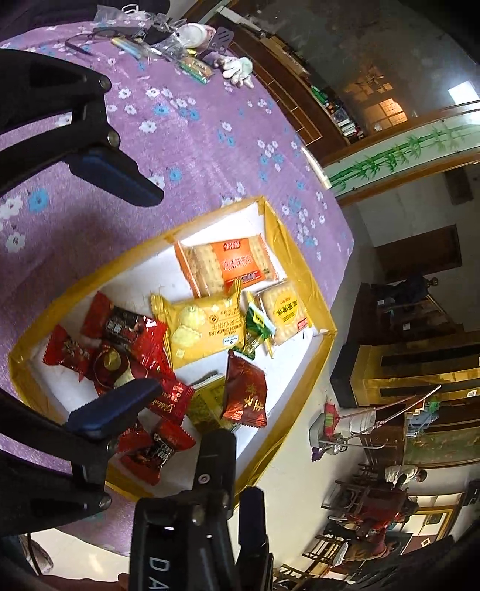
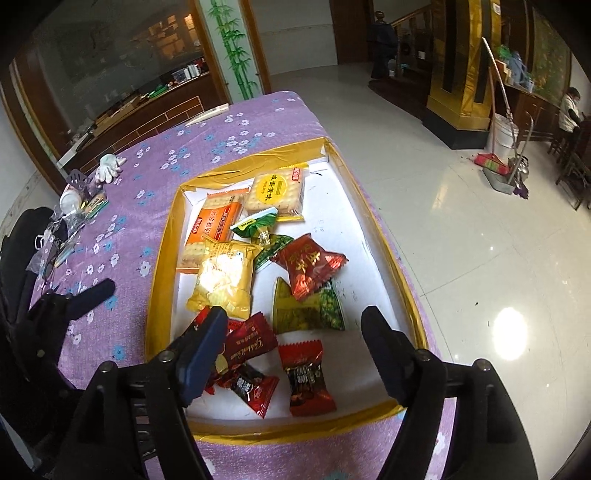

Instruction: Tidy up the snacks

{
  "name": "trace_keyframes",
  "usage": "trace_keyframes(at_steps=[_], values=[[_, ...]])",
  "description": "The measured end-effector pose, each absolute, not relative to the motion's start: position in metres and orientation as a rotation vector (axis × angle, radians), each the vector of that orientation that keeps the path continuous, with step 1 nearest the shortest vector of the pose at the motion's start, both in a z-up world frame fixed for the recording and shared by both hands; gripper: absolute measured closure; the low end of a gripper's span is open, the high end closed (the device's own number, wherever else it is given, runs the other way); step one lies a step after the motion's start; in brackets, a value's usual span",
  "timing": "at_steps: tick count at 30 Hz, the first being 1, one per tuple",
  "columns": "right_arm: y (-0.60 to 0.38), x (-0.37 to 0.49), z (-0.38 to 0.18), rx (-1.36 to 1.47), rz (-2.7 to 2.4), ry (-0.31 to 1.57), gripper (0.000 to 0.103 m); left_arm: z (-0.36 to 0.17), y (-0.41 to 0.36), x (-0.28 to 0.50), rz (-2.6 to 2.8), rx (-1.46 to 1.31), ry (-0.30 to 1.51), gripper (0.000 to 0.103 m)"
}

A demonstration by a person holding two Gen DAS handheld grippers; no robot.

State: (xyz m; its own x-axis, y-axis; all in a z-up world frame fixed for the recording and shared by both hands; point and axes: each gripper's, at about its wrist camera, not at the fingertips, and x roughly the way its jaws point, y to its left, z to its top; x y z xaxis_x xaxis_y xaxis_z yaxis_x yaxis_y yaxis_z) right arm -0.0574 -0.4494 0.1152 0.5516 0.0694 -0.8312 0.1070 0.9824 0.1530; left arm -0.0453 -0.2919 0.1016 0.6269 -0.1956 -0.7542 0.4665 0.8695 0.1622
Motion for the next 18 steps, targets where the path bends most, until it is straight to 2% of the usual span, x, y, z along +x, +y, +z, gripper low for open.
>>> trace_keyframes(at_steps=[5, 15, 18], values=[[-0.449, -0.068, 0.119, 0.19, -0.064, 0.988, 0.028, 0.106, -0.289, -0.048, -0.386, 0.371, 0.792, 0.001], [-0.453, -0.108, 0.122, 0.153, -0.119, 0.968, 0.027, 0.119, -0.263, -0.068, -0.453, 0.348, 0.772, 0.001], [-0.45, -0.124, 0.122, 0.149, -0.089, 0.954, 0.022, 0.124, -0.254, -0.083, -0.448, 0.371, 0.75, 0.001]])
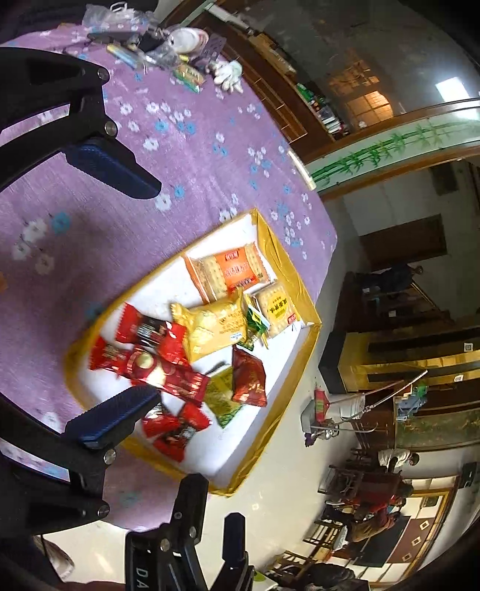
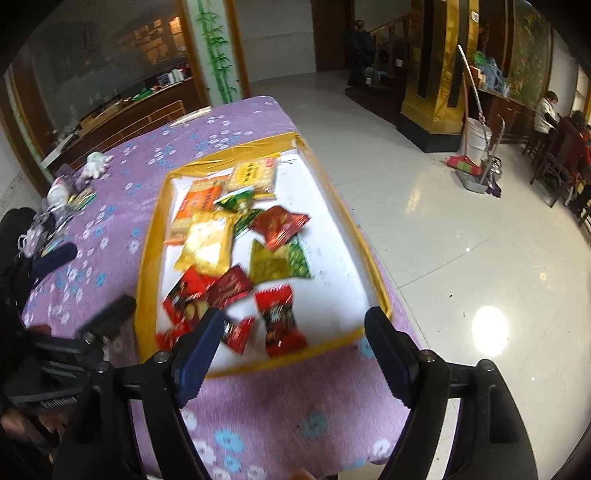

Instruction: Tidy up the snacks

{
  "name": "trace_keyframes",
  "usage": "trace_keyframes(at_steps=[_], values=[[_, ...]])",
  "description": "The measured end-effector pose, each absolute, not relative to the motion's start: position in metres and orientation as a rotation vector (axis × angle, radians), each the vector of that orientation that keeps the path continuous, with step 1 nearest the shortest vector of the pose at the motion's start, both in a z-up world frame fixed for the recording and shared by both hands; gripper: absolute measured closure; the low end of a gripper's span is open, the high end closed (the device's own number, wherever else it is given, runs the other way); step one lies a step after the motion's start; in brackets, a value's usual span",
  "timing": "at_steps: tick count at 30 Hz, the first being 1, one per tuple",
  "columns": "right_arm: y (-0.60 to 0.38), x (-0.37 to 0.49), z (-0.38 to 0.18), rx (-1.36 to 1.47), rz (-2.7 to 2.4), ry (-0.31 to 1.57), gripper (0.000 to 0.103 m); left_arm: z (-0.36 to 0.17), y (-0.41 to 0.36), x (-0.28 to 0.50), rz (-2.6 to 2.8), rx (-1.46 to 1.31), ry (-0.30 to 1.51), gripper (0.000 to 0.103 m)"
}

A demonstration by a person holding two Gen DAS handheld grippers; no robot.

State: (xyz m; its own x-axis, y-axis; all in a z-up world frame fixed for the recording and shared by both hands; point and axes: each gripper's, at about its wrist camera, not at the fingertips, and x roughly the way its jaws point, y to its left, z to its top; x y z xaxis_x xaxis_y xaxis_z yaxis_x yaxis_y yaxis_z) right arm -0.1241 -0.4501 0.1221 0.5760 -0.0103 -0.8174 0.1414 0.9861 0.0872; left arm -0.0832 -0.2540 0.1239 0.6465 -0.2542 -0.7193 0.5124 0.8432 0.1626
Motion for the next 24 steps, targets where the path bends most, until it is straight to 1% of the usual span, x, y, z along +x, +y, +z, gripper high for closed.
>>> trace_keyframes(at_steps=[3, 8, 16, 24], values=[[-0.448, -0.138, 0.125, 0.172, -0.068, 0.925, 0.02, 0.127, -0.248, -0.094, -0.432, 0.405, 0.75, 0.001], [-0.439, -0.155, 0.141, 0.161, -0.08, 0.821, 0.0, 0.133, -0.24, -0.099, -0.441, 0.413, 0.769, 0.001], [-0.416, -0.165, 0.143, 0.142, -0.068, 0.807, 0.0, 0.134, -0.229, -0.102, -0.351, 0.478, 0.731, 0.001], [-0.411, -0.173, 0.142, 0.151, -0.095, 0.815, 0.0, 0.126, -0.222, -0.096, -0.36, 0.45, 0.776, 0.001]])
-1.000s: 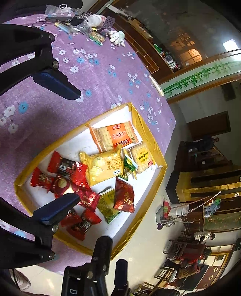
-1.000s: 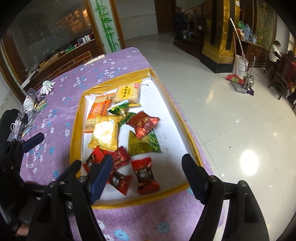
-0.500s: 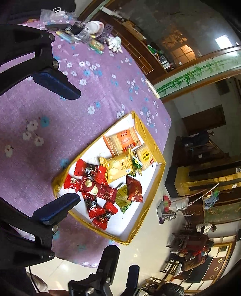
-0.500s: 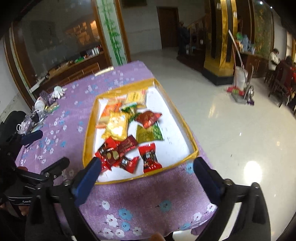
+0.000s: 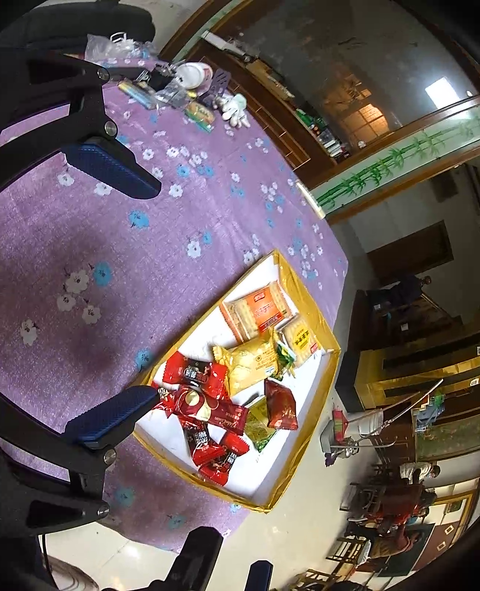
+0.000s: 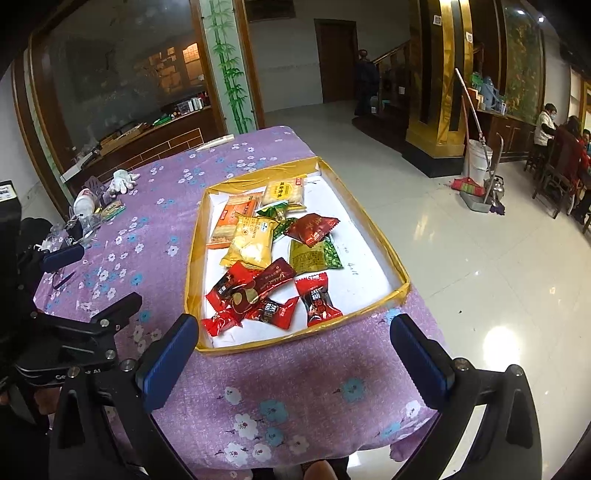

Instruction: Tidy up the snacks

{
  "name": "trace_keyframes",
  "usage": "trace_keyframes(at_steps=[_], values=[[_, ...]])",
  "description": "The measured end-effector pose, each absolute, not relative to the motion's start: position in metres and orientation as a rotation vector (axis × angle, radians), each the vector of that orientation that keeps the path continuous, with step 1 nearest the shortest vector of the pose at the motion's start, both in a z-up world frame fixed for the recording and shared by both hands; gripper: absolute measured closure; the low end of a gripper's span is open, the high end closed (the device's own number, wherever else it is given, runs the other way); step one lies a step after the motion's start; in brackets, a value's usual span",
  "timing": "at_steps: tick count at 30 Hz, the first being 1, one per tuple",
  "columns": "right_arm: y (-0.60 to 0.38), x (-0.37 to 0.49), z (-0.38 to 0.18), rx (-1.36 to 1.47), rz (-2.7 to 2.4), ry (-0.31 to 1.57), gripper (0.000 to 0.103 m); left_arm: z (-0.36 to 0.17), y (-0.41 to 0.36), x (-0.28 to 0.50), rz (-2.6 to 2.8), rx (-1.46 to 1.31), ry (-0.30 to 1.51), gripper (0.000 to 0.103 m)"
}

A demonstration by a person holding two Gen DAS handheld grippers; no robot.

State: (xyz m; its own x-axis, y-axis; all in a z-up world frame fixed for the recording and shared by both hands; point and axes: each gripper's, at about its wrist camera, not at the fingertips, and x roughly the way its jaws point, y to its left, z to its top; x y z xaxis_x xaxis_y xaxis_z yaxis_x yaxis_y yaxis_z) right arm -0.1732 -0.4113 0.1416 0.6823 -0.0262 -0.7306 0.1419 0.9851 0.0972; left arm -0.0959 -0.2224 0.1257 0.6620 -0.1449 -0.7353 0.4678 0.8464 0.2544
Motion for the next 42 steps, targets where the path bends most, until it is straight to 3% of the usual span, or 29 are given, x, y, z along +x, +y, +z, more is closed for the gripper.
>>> trace_keyframes(at_steps=[42], values=[[-0.409, -0.183, 0.115, 0.32, -0.149, 0.842, 0.0, 0.094, -0.246, -0.075, -0.395, 0.532, 0.881, 0.001]])
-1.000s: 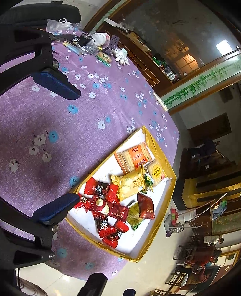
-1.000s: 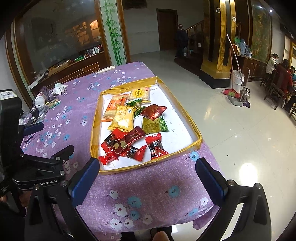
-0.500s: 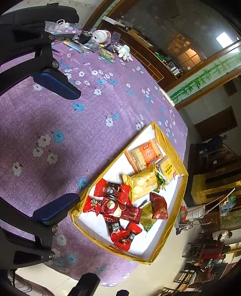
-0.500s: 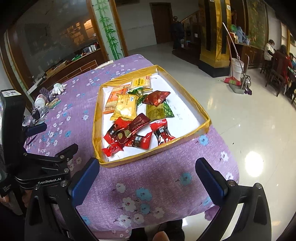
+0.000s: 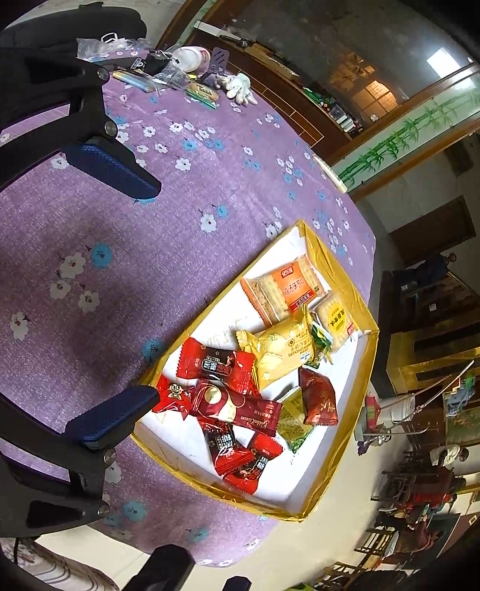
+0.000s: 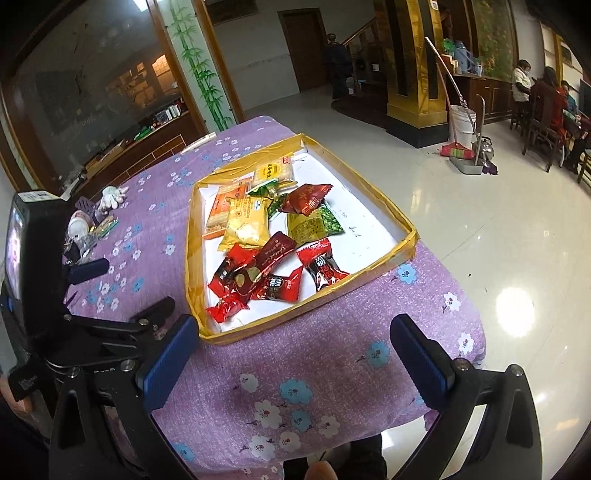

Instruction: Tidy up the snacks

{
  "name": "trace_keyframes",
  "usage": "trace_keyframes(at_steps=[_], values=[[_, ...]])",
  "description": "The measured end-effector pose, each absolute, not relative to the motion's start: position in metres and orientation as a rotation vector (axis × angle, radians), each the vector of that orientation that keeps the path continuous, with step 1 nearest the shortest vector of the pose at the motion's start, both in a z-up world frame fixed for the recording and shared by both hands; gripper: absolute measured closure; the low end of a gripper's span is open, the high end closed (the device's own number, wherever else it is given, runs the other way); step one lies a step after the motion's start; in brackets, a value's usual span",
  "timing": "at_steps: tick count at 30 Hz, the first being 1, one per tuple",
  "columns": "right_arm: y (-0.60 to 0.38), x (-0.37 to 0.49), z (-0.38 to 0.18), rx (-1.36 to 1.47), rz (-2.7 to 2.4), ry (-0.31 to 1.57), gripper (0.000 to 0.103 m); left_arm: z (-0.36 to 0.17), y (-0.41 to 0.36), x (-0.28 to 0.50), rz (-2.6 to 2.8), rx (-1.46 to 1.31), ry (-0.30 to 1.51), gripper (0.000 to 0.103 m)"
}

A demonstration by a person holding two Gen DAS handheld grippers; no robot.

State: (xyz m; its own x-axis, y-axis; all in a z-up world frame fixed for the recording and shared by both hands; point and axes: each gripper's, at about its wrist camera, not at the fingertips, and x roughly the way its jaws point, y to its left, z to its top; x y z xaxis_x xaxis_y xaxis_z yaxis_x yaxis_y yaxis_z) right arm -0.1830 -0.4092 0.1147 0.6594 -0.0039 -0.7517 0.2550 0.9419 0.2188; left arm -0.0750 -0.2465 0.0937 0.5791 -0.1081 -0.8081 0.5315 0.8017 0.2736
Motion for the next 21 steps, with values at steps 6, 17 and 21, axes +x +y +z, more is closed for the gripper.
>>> trace_keyframes(at_steps=[6, 17, 21], values=[[-0.411, -0.179, 0.108, 0.348, -0.155, 0.857, 0.0, 0.09, -0.249, -0.068, -0.399, 0.525, 0.891, 0.001], [-0.413, -0.156, 0.115, 0.321, -0.123, 0.892, 0.0, 0.091, -0.246, -0.059, -0.364, 0.478, 0.905, 0.001], [-0.417, -0.145, 0.119, 0.297, -0.094, 0.905, 0.0, 0.094, -0.244, -0.055, -0.334, 0.445, 0.918, 0.001]])
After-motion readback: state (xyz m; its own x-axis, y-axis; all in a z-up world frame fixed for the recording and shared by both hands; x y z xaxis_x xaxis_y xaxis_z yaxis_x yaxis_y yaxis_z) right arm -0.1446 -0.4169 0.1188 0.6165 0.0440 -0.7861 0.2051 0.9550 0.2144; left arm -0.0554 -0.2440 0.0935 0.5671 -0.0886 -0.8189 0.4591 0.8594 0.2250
